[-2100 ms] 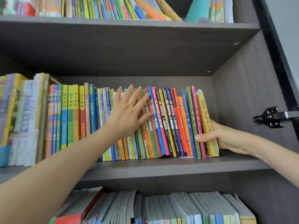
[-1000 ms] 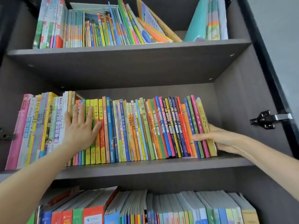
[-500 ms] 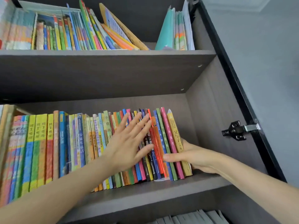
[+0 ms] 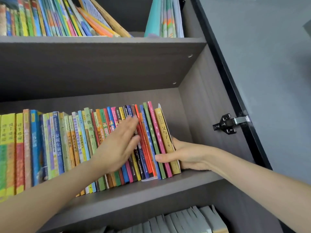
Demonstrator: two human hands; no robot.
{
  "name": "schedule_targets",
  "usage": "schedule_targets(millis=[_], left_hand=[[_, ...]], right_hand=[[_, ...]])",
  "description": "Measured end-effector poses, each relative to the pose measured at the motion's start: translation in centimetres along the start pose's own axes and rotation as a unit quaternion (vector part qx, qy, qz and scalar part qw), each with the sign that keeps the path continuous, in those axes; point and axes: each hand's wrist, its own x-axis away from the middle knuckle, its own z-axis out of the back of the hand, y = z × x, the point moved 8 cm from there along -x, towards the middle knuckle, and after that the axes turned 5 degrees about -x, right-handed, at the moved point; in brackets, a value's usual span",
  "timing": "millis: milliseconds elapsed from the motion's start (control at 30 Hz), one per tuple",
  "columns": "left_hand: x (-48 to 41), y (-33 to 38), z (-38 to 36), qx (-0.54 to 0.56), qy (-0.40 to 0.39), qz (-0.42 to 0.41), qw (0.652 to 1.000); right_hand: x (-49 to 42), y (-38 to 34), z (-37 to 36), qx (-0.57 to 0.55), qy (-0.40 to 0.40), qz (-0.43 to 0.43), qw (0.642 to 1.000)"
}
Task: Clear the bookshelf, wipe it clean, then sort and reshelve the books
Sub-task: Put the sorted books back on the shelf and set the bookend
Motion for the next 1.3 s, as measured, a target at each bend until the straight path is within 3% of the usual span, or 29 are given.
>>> schedule_targets(millis=[100, 133, 200, 267, 400, 500, 567, 633, 800, 967, 1067, 1200, 1300], left_hand=[[-2.3, 0.3, 4.3, 0.086, 0.119, 0.062, 0.987], [-3.5, 0.9, 4.6, 0.114, 0.110, 0.059, 0.986], [-6.1, 2.2, 3.6, 0.213, 0.004, 0.066, 0.975], [-7.6, 3.2, 2.2, 0.247, -0.097, 0.063, 0.962], [-7.5, 3.5, 1.7, 0.151, -0.167, 0.059, 0.973], [-5.7, 5.1, 2.7, -0.051, -0.100, 0.040, 0.993], [-4.1, 7.7, 2.8, -0.161, -0.050, -0.044, 0.985], [-3.1, 8.8, 1.4, -0.188, -0.087, -0.084, 0.975], [-3.0, 7.0, 0.5, -0.270, -0.130, -0.087, 0.950], [-1.5, 3.9, -0.6, -0.266, -0.135, -0.090, 0.950], [-1.5, 4.2, -0.6, -0.238, -0.127, -0.106, 0.957], [-0.5, 7.2, 0.7, -0.182, -0.097, -0.185, 0.961], [-0.2, 7.6, 1.0, -0.150, -0.095, -0.173, 0.969]], right_hand=[[0.5, -0.5, -0.1, -0.018, -0.018, 0.002, 1.000], [0.6, -0.6, -0.1, -0.018, -0.022, 0.000, 1.000], [0.9, -0.6, -0.1, -0.022, -0.029, -0.011, 0.999], [1.5, -0.3, 0.4, -0.050, -0.033, -0.028, 0.998], [2.0, 0.6, 2.3, -0.115, 0.031, -0.064, 0.991], [1.3, 0.9, 2.6, -0.104, 0.058, -0.066, 0.991], [1.0, 0.9, 2.6, -0.113, 0.062, -0.072, 0.989], [0.7, 0.7, 2.8, -0.117, 0.064, -0.086, 0.987], [-0.2, 0.1, 2.3, -0.121, 0.100, -0.087, 0.984], [-1.8, -0.2, 1.7, -0.085, 0.113, -0.102, 0.985], [-1.7, 0.0, 1.5, -0.096, 0.116, -0.106, 0.983], [-0.5, 0.9, 1.0, -0.118, 0.131, -0.114, 0.978], [0.4, 0.9, 0.7, -0.117, 0.142, -0.100, 0.978]])
